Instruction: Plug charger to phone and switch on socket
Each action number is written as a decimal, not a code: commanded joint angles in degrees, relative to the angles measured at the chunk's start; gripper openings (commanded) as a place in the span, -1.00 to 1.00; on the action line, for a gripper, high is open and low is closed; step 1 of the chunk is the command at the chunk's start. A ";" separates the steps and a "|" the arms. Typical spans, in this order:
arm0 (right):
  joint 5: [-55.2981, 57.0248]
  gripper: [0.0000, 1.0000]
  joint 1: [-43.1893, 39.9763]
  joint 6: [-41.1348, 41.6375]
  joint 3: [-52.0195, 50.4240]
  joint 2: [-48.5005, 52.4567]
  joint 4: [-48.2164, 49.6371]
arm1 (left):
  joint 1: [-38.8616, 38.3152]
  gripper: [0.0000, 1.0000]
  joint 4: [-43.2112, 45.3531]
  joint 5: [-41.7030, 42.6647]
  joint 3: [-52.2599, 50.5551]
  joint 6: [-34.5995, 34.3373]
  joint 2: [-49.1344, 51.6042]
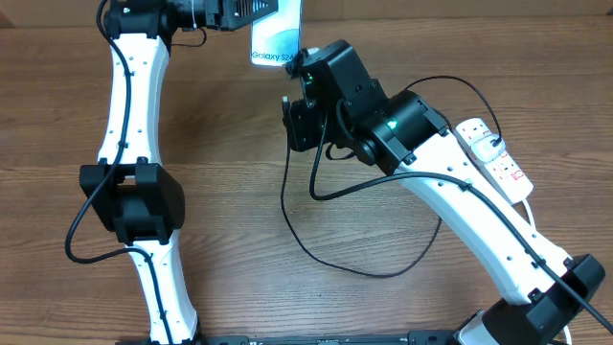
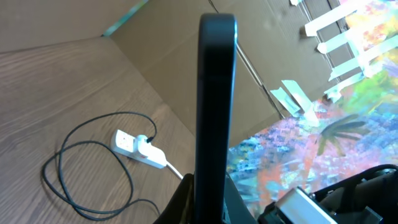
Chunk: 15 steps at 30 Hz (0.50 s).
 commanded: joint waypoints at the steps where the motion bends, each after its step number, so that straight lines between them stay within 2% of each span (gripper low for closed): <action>1: 1.75 -0.93 0.22 2.45 0.15 -0.07 2.47 | -0.72 -0.91 0.48 2.60 0.48 -3.23 -0.26; 15: 2.40 -0.93 0.17 7.48 0.13 3.30 5.33 | -0.81 -0.92 0.26 0.87 0.48 -5.29 -0.26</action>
